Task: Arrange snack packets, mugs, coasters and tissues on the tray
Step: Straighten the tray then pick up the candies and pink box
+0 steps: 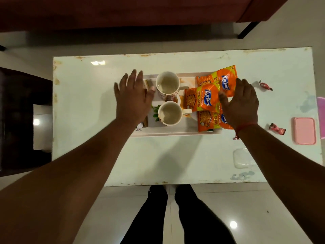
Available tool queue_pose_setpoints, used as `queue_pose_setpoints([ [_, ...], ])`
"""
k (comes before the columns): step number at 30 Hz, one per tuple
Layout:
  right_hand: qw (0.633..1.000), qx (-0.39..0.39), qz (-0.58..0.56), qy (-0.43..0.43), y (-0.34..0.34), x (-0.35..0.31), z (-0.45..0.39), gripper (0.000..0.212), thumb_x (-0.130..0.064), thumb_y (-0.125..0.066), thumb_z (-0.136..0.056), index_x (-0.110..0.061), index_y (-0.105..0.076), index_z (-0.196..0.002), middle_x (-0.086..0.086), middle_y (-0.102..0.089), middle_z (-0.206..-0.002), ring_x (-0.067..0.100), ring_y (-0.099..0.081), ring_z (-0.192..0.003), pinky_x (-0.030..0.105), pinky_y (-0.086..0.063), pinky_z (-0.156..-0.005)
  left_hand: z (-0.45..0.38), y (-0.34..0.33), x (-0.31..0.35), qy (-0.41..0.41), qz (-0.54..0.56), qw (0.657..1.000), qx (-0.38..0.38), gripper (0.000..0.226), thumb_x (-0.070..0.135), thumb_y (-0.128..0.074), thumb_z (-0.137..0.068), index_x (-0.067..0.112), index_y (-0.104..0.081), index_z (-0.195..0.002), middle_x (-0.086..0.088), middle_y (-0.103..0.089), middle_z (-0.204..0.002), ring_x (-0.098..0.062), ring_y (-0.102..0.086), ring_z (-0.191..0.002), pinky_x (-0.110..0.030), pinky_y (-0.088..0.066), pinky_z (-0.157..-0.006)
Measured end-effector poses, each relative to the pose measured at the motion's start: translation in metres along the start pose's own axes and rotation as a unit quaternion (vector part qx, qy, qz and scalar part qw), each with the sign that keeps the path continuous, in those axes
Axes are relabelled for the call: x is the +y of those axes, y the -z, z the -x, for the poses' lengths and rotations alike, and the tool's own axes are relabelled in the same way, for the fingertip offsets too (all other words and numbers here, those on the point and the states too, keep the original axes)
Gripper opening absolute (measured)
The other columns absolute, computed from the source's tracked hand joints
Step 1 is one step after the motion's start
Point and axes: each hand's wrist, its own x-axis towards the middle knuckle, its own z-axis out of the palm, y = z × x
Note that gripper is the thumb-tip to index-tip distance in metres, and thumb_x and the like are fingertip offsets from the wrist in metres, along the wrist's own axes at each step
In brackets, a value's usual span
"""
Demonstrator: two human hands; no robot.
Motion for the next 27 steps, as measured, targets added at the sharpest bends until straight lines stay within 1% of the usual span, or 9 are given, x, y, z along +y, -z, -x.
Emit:
queue_pose_setpoints([
  [2, 0.999, -0.037, 0.026, 0.021, -0.002, 0.0, 0.005, 0.079, -0.065, -0.036, -0.097, -0.015, -0.02, -0.156, 0.016, -0.02, -0.163, 0.039, -0.018, -0.15, 0.06, -0.022, -0.116, 0.002, -0.002, 0.023, -0.056, -0.035, 0.998, -0.024, 0.073, 0.065, -0.016, -0.094, 0.021, -0.025, -0.152, -0.007, -0.025, -0.161, -0.034, -0.02, -0.148, -0.059, -0.018, -0.117],
  [5, 0.996, -0.054, 0.042, 0.049, -0.002, 0.007, 0.012, 0.083, -0.072, -0.029, -0.094, -0.022, -0.011, -0.158, 0.011, -0.01, -0.166, 0.037, -0.008, -0.152, 0.063, -0.017, -0.117, 0.006, -0.01, 0.057, -0.12, -0.071, 0.989, -0.055, 0.077, 0.071, -0.011, -0.091, 0.028, -0.016, -0.155, -0.004, -0.015, -0.165, -0.033, -0.012, -0.151, -0.061, -0.014, -0.117],
  [7, 0.996, -0.056, 0.041, 0.062, 0.0, 0.016, 0.016, 0.085, -0.074, -0.026, -0.092, -0.023, -0.01, -0.158, 0.011, -0.008, -0.166, 0.037, -0.008, -0.152, 0.064, -0.018, -0.116, 0.007, -0.018, 0.08, -0.148, -0.076, 0.985, -0.056, 0.077, 0.071, -0.008, -0.092, 0.029, -0.013, -0.155, -0.004, -0.011, -0.165, -0.033, -0.008, -0.151, -0.063, -0.013, -0.117],
  [13, 0.994, -0.07, 0.04, 0.08, 0.013, 0.066, 0.023, 0.089, -0.079, -0.015, -0.089, -0.024, -0.01, -0.158, 0.008, -0.006, -0.167, 0.035, -0.007, -0.153, 0.063, -0.017, -0.116, 0.021, -0.047, 0.169, -0.205, -0.084, 0.973, -0.069, 0.076, 0.072, -0.014, -0.093, 0.028, -0.012, -0.156, -0.005, -0.009, -0.165, -0.033, -0.003, -0.152, -0.063, -0.01, -0.117],
  [19, 0.995, -0.084, 0.023, 0.054, 0.049, 0.165, 0.027, 0.084, -0.076, -0.017, -0.091, -0.026, -0.01, -0.158, 0.005, -0.003, -0.167, 0.032, -0.003, -0.153, 0.06, -0.014, -0.119, 0.037, -0.08, 0.288, -0.257, -0.062, 0.962, -0.065, 0.078, 0.072, -0.022, -0.093, 0.027, -0.011, -0.156, -0.004, -0.007, -0.166, -0.031, -0.001, -0.152, -0.055, -0.009, -0.12],
  [21, 0.993, -0.098, 0.039, 0.052, 0.056, 0.2, 0.028, 0.082, -0.074, -0.018, -0.092, -0.026, -0.009, -0.158, 0.004, -0.002, -0.167, 0.031, -0.002, -0.154, 0.059, -0.013, -0.12, 0.044, -0.095, 0.316, -0.286, -0.07, 0.952, -0.081, 0.079, 0.068, -0.03, -0.093, 0.026, -0.009, -0.156, -0.004, -0.005, -0.166, -0.03, 0.0, -0.152, -0.054, -0.01, -0.121],
  [23, 0.99, -0.116, 0.061, 0.054, 0.058, 0.226, 0.026, 0.081, -0.071, -0.021, -0.093, -0.024, -0.012, -0.158, 0.005, -0.006, -0.167, 0.032, -0.003, -0.153, 0.059, -0.012, -0.119, 0.05, -0.109, 0.332, -0.318, -0.093, 0.938, -0.101, 0.081, 0.059, -0.042, -0.091, 0.023, -0.009, -0.156, -0.007, -0.006, -0.166, -0.032, 0.0, -0.152, -0.051, -0.011, -0.122],
  [25, 0.986, -0.134, 0.081, 0.055, 0.055, 0.245, 0.024, 0.074, -0.062, -0.032, -0.097, -0.02, -0.02, -0.157, 0.007, -0.016, -0.165, 0.033, -0.007, -0.153, 0.06, -0.015, -0.119, 0.055, -0.123, 0.342, -0.345, -0.134, 0.92, -0.129, 0.079, 0.044, -0.052, -0.091, 0.02, -0.013, -0.155, -0.009, -0.009, -0.165, -0.032, -0.003, -0.152, -0.049, -0.011, -0.122],
  [27, 0.982, -0.152, 0.096, 0.066, 0.049, 0.256, 0.023, 0.063, -0.051, -0.043, -0.099, -0.016, -0.033, -0.151, 0.01, -0.03, -0.16, 0.035, -0.012, -0.152, 0.06, -0.017, -0.119, 0.059, -0.135, 0.347, -0.355, -0.171, 0.903, -0.17, 0.075, 0.026, -0.057, -0.091, 0.017, -0.018, -0.154, -0.01, -0.015, -0.164, -0.032, -0.007, -0.152, -0.045, -0.012, -0.122],
])
